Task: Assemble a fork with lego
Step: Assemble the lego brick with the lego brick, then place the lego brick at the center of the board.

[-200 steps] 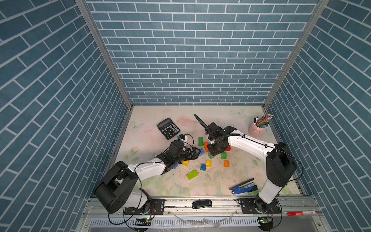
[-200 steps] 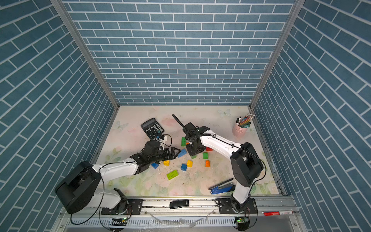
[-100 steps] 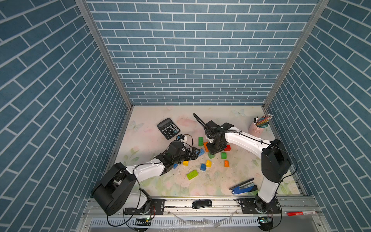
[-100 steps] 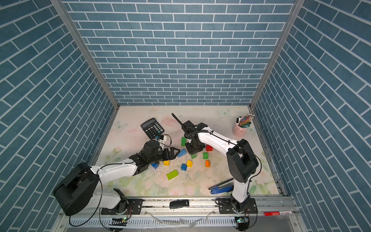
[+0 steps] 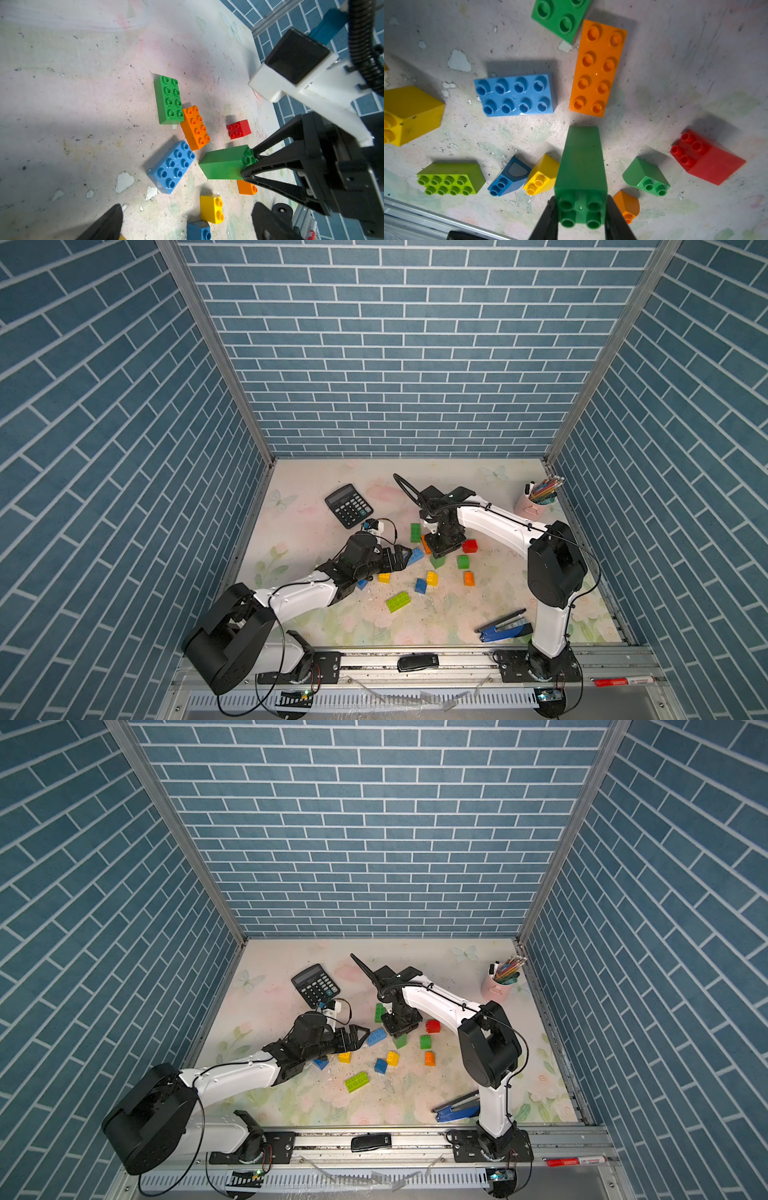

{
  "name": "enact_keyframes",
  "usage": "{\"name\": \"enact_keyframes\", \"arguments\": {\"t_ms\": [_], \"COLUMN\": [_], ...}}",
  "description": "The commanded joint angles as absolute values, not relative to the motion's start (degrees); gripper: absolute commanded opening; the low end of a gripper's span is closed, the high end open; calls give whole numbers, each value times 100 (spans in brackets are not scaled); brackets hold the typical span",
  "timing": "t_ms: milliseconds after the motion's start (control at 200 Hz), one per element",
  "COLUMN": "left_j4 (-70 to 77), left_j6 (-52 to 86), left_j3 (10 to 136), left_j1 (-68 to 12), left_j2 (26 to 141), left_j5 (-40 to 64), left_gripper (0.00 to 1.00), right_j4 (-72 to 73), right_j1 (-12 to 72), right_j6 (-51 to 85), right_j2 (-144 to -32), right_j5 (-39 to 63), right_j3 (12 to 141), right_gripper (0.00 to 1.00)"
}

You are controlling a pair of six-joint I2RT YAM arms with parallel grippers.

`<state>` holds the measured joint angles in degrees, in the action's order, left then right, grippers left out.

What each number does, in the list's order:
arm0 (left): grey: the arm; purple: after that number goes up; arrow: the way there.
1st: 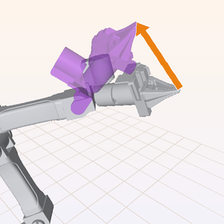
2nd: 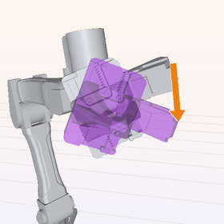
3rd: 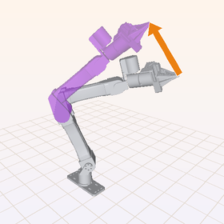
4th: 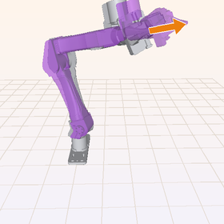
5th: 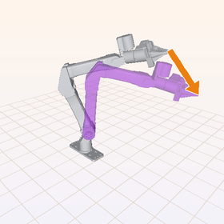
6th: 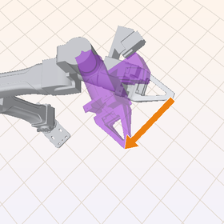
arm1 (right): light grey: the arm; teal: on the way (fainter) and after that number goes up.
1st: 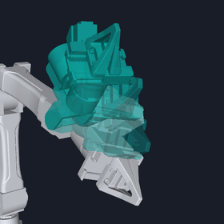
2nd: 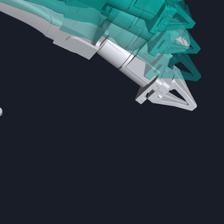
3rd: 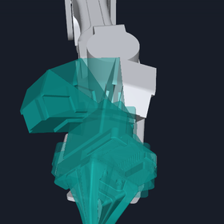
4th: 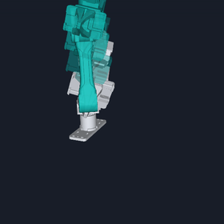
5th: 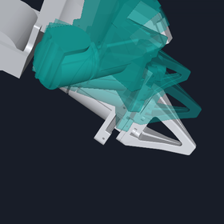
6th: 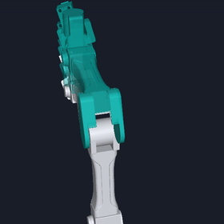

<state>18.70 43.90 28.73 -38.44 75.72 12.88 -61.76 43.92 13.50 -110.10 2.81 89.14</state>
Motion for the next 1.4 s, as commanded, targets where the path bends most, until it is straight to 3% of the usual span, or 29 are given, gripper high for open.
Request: {"name": "enact_keyframes", "arguments": {"t_ms": [0, 360, 620, 935, 1395], "left_j4": [1773, 1796, 1699, 1318, 852], "left_j6": [4290, 4260, 4219, 4074, 4078], "left_j3": [2812, 2733, 2768, 2626, 2296], "left_j1": [-3775, -3745, -3707, -3039, -2908], "left_j2": [7489, 7470, 7454, 6893, 6265], "left_j5": [1230, 1213, 1227, 1441, 1382], "left_gripper": [98, 98, 98, 98, 98], "right_j4": [-6113, -5072, -5133, -5982, -6003], "right_j1": [4414, 4491, 4540, 4724, 5408], "right_j6": [1305, 1503, 1477, 1363, 1553], "right_j2": [-11521, -11260, -10974, -10788, -11279], "right_j5": [287, 205, 2, 211, 324], "right_j3": [8771, 8123, 7932, 8703, 9245], "right_gripper": [16, 12, 11, 12, 13]}}
